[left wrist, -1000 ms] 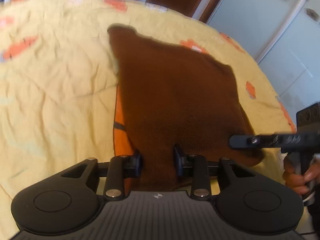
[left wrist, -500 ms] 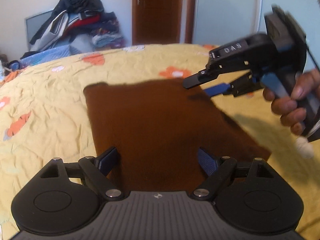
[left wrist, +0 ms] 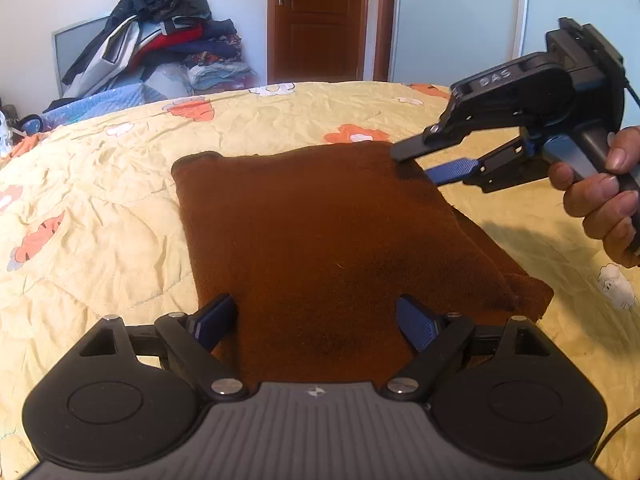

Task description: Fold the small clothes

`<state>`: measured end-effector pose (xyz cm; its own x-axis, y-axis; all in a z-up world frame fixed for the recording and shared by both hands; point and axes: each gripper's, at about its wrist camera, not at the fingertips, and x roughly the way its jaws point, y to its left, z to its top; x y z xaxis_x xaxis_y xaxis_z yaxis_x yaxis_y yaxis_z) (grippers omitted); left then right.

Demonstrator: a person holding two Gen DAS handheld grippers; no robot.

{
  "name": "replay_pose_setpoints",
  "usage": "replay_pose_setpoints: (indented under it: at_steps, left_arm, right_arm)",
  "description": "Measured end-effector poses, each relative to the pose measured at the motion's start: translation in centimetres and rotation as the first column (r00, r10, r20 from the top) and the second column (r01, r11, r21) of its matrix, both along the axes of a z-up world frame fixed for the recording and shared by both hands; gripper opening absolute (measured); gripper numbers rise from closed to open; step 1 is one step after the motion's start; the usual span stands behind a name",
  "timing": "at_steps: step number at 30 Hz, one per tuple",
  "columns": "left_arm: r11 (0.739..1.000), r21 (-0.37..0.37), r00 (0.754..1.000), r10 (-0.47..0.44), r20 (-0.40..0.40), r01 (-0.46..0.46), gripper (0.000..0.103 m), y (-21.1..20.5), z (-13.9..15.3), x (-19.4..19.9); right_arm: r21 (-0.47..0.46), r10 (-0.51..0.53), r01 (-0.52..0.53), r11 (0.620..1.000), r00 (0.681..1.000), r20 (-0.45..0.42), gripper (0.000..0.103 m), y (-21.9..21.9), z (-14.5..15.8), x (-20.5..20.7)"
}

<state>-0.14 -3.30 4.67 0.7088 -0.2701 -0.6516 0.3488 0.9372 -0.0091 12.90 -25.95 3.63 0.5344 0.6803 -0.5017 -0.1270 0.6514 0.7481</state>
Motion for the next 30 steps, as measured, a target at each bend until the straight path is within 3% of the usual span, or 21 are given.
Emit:
replay_pose_setpoints:
  at_steps: [4, 5, 6, 10, 13, 14, 17, 20, 22, 25, 26, 27, 28, 29, 30]
  left_arm:
    - [1.000, -0.004, 1.000, 0.001, -0.009, -0.001, 0.090, 0.0, 0.2, -0.1]
    - [1.000, -0.007, 1.000, 0.000, -0.014, 0.000, 0.090, 0.0, 0.3, 0.0]
    - [1.000, -0.010, 1.000, -0.002, -0.019, 0.002, 0.090, 0.1, 0.4, 0.2]
    - [0.999, -0.041, 0.999, -0.013, -0.034, 0.012, 0.090, 0.4, 0.6, 0.2]
    - [0.999, -0.014, 0.999, -0.030, -0.029, 0.029, 0.095, -0.1, -0.2, 0.3]
    - [0.999, 0.013, 0.999, -0.033, -0.017, 0.033, 0.095, -0.5, -0.3, 0.1]
    - [0.999, 0.014, 0.999, -0.049, 0.006, 0.049, 0.095, -0.7, 0.5, -0.5]
    - [0.997, -0.037, 0.997, -0.059, 0.046, 0.061, 0.095, 0.2, 2.1, -0.8]
    - [0.997, -0.033, 0.996, -0.068, 0.064, 0.070, 0.095, 0.0, 2.8, 0.1]
    - [0.996, -0.020, 0.995, -0.092, 0.027, 0.092, 0.095, -1.3, 2.2, 2.6]
    - [0.994, -0.022, 0.994, -0.105, -0.016, 0.105, 0.095, -1.9, 1.6, 3.7]
    - [0.994, -0.021, 0.991, -0.111, -0.069, 0.110, 0.095, -2.4, 0.6, 4.8]
    - [0.993, -0.020, 0.988, -0.114, -0.106, 0.113, 0.098, -2.9, -0.3, 5.6]
    - [0.993, -0.018, 0.989, -0.120, -0.092, 0.119, 0.100, -3.1, -0.8, 6.0]
    - [0.992, -0.011, 0.988, -0.128, -0.082, 0.127, 0.101, -3.5, -1.1, 6.2]
  right_arm:
    - [0.006, 0.022, -0.022, 1.000, 0.999, -0.023, 0.044, 0.8, -1.0, 0.6]
    - [0.005, 0.022, -0.022, 1.000, 1.000, -0.013, 0.035, 0.9, -1.0, 0.7]
    - [0.012, 0.029, -0.029, 1.000, 1.000, -0.002, 0.012, 0.8, -0.7, 0.7]
    - [-0.002, 0.005, -0.005, 1.000, 0.995, 0.100, 0.013, -0.5, 1.8, -0.7]
    - [-0.124, -0.013, 0.016, 0.992, 1.000, 0.026, 0.012, -0.8, -1.1, -0.2]
    - [-0.112, -0.015, 0.017, 0.994, 1.000, 0.022, 0.012, -0.9, -2.0, -0.3]
    - [-0.019, -0.066, 0.067, 0.998, 0.996, 0.062, 0.021, -1.7, -1.2, -1.2]
    - [-0.028, -0.125, 0.131, 0.991, 0.979, 0.163, 0.023, -2.1, 1.7, -2.1]
    - [-0.027, -0.090, 0.098, 0.995, 0.972, 0.216, 0.025, -1.3, 3.7, -2.0]
    - [-0.036, 0.013, -0.005, 0.999, 0.972, 0.235, 0.051, 2.0, 4.9, -1.1]
    - [-0.052, 0.043, -0.032, 0.998, 0.973, 0.226, 0.064, 3.2, 4.7, -0.6]
    - [-0.069, 0.066, -0.053, 0.996, 0.977, 0.202, 0.070, 4.3, 4.1, 0.2]
    - [-0.087, 0.081, -0.068, 0.994, 0.984, 0.157, 0.070, 5.2, 3.1, 1.1]
    - [-0.114, 0.088, -0.077, 0.990, 0.992, 0.092, 0.069, 5.8, 1.8, 2.1]
    - [-0.152, 0.084, -0.077, 0.985, 0.996, 0.040, 0.061, 6.2, 0.2, 3.1]
